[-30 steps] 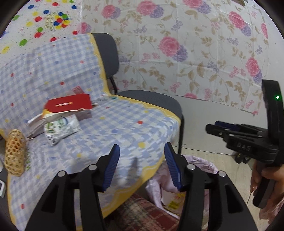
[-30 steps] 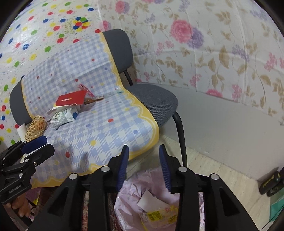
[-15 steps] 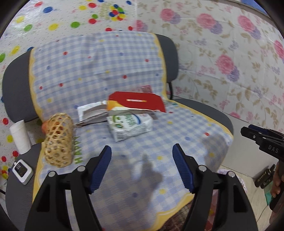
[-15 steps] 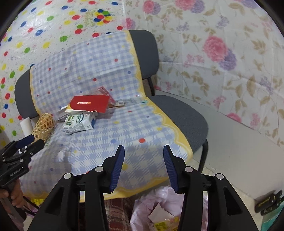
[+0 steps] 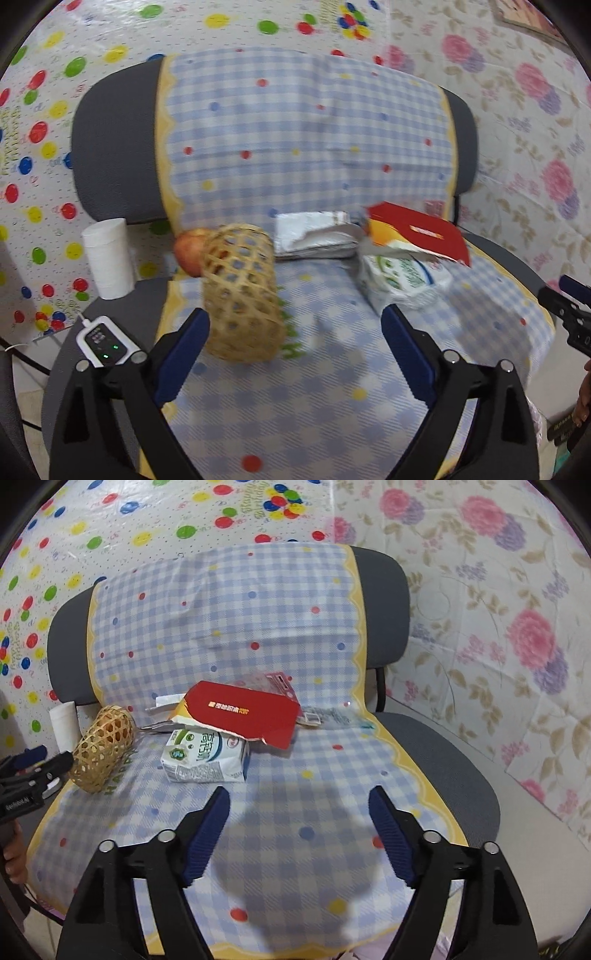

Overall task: Collect trash
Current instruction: 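Move the left tool to the woven bamboo basket, then grasp the bamboo basket with the left tool while the right tool grasps the red packet, then carry the basket and red packet to the trash bag and open both tools, then move both tools back over the chair toward the milk carton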

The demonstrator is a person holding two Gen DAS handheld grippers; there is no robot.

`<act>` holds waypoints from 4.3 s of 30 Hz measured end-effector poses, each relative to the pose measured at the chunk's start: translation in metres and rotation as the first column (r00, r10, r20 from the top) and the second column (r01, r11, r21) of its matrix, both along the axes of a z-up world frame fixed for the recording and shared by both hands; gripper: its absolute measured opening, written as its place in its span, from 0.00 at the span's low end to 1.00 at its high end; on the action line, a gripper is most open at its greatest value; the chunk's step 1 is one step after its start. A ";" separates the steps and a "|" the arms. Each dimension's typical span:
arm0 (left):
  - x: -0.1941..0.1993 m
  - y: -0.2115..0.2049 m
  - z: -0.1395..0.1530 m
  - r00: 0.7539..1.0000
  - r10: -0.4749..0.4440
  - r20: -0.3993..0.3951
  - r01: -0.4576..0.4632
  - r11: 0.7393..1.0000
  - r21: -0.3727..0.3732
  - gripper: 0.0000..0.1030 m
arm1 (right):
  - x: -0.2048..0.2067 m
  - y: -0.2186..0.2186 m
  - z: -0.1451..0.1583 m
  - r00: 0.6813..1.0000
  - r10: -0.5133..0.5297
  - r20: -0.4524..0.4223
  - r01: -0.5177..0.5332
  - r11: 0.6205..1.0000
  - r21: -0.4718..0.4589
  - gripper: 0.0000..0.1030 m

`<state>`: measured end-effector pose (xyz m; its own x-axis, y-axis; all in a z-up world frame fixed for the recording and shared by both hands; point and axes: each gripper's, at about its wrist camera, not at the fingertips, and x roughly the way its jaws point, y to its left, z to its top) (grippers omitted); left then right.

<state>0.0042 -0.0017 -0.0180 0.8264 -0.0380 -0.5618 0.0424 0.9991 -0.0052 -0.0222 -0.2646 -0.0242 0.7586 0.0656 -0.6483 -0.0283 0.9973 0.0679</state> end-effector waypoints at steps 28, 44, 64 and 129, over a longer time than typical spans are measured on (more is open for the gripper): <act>0.095 0.036 -0.056 0.973 0.129 -0.190 -0.133 0.991 -0.010 0.72 | 0.091 0.077 -0.030 0.993 0.111 -0.029 -0.114 0.973 -0.198 0.80; 0.049 0.023 -0.019 0.997 0.045 -0.067 -0.049 0.997 -0.057 0.71 | 0.126 0.120 -0.044 0.976 0.216 -0.009 -0.203 0.901 -0.385 0.46; -0.025 -0.067 0.010 0.982 -0.187 0.025 0.188 0.980 -0.062 0.71 | 0.014 -0.018 0.027 0.997 0.030 0.073 -0.032 0.999 0.027 0.01; -0.066 -0.207 -0.032 0.857 -0.511 -0.064 0.511 0.859 -0.021 0.87 | -0.133 -0.134 -0.029 0.952 -0.279 -0.127 0.295 0.946 0.133 0.36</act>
<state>-0.0620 -0.2091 -0.0499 0.6520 -0.4471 -0.6124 0.5465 0.8369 -0.0293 -0.1551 -0.3986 -0.0528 0.6875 -0.0428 -0.7250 0.2727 0.9404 0.2031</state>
